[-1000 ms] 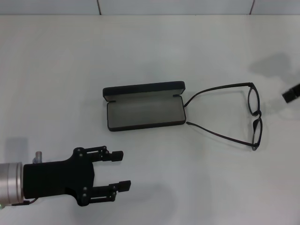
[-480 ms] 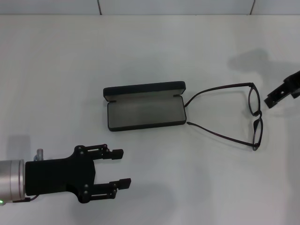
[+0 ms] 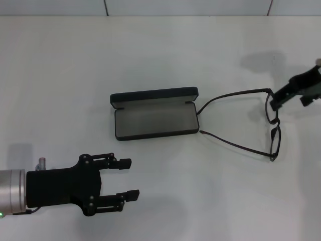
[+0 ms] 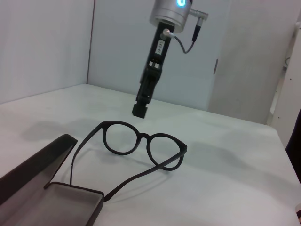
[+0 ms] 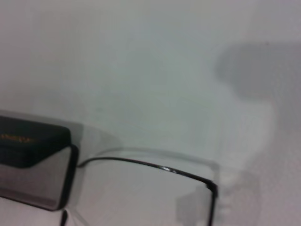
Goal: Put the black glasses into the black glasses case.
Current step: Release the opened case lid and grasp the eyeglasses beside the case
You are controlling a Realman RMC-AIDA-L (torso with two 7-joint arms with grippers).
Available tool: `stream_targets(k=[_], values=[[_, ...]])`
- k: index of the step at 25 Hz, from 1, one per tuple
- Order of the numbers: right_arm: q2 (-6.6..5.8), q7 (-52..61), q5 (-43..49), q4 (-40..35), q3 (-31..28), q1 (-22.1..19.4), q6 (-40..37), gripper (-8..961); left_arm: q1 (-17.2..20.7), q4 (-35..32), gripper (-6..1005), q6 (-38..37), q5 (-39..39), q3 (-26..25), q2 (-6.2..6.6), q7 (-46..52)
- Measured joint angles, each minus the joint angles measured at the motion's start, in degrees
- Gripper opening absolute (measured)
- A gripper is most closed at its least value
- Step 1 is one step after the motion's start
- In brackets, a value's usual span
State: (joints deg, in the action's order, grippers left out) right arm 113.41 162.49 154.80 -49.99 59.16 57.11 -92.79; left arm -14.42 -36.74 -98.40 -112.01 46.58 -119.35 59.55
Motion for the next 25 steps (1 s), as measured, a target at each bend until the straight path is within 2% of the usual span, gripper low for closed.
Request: stream_targets(k=[3, 6, 18, 25], values=[[0.66, 0.2, 0.0, 3.4, -2.6, 1.6, 1.4, 812, -0.1, 0.0, 697, 0.0, -0.1, 0.0, 0.04, 0.0], [0.74, 0.2, 0.0, 6.5, -3.4, 2.6, 2.8, 806, -0.1, 0.1, 696, 0.0, -0.1, 0.0, 0.09, 0.0], [1.88, 0.3, 0.0, 8.0, -4.3, 1.6, 2.8, 782, 0.3, 0.0, 692, 0.0, -0.7, 0.0, 0.09, -0.1], [1.95, 0.3, 0.1, 10.1, -4.2, 1.0, 4.6, 768, 0.3, 0.0, 692, 0.0, -0.7, 0.0, 0.09, -0.1]])
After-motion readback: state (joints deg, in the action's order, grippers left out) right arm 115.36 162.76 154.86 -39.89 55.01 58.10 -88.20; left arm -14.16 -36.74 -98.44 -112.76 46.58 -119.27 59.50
